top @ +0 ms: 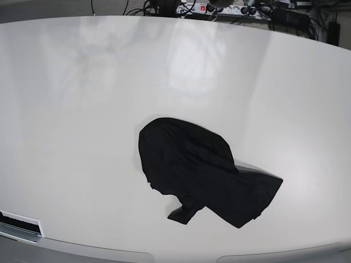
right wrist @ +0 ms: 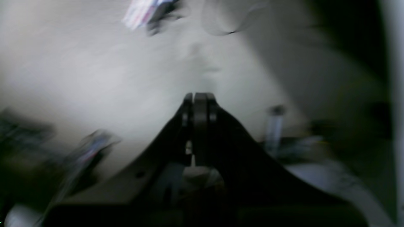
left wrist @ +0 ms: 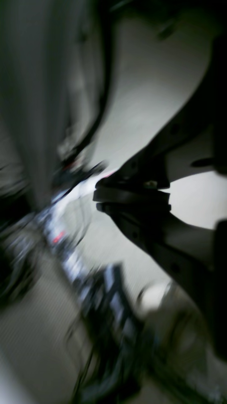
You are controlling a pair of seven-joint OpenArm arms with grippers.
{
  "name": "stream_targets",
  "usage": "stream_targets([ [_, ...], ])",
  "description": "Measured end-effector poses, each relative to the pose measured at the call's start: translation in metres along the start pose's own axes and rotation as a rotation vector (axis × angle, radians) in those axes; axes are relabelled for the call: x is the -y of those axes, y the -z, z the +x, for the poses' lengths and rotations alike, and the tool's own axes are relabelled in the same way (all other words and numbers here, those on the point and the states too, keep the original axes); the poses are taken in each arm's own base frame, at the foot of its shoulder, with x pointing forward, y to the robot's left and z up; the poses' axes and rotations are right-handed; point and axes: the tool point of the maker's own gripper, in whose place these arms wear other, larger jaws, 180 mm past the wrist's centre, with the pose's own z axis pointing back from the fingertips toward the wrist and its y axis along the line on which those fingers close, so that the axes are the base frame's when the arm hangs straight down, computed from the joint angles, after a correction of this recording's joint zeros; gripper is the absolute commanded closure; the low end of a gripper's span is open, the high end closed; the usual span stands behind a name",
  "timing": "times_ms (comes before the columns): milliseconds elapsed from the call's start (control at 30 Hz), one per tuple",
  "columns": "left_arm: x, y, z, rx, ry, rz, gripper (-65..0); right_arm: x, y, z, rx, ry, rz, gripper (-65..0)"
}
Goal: Layout the t-shirt on the table in an organized manner, then fold the t-shirt properly
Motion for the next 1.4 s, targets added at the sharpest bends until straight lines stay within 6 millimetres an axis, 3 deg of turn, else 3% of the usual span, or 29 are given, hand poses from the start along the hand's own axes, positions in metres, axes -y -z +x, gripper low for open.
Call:
stream_targets([
  [100, -0.028, -0.026, 0.056, 0.174, 0.039, 0.097, 0.0, 0.034, -0.023, 0.033, 0.11, -0.005, -0.147, 0.0],
  [167, -0.038, -0.044, 0.087, 0.289, 0.067, 0.137, 0.0, 0.043, -0.023, 0.041, 0.138, -0.006, -0.189, 0.0],
  [233, -0.044, -0.057, 0.105, 0.36, 0.105, 0.158, 0.0, 0.048, -0.022, 0.05, 0.174, -0.013, -0.207, 0.0],
  [400, -0.06, -0.066, 0.152, 0.505, 0.14, 0.199, 0.0, 0.086, -0.031, 0.122, 0.419, 0.001, -0.294, 0.0],
  [467, -0.063, -0.066, 0.161, 0.534, 0.135, 0.2, 0.0, 0.096, -0.037, 0.149, 0.51, 0.004, -0.293, 0.0],
  [567, -0.066, -0.058, 0.16, 0.528, 0.117, 0.191, 0.0, 0.096, -0.049, 0.189, 0.66, -0.004, -0.22, 0.0],
  [667, -0.08, -0.049, 0.168, 0.546, 0.106, 0.212, 0.0, 0.099, -0.076, 0.233, 0.869, -0.007, -0.169, 0.0],
  [767, -0.097, -0.032, 0.165, 0.526, 0.083, 0.228, 0.0, 0.111, -0.098, 0.262, 1.007, 0.018, -0.178, 0.0],
  [967, -0.129, 0.006, 0.143, 0.43, 0.016, 0.255, 0.0, 0.119, -0.058, 0.307, 1.008, 0.032, -0.02, 0.0],
  [1067, -0.129, 0.019, 0.139, 0.41, 0.021, 0.208, 0.0, 0.132, -0.037, 0.332, 0.993, 0.045, 0.022, 0.0],
  [1100, -0.127, 0.024, 0.136, 0.399, 0.021, 0.187, 0.0, 0.138, -0.029, 0.338, 0.977, 0.053, 0.026, -2.7],
  [1200, -0.126, 0.029, 0.129, 0.385, -0.003, 0.172, 0.0, 0.16, -0.009, 0.357, 0.943, 0.089, 0.025, -24.1],
  [1267, -0.126, 0.029, 0.127, 0.379, -0.003, 0.173, 0.0, 0.17, 0.0, 0.371, 0.937, 0.151, 0.072, -33.0],
  [1400, -0.127, 0.029, 0.129, 0.383, -0.002, 0.174, 0.0, 0.177, 0.016, 0.399, 0.924, 0.224, 0.167, -34.7],
])
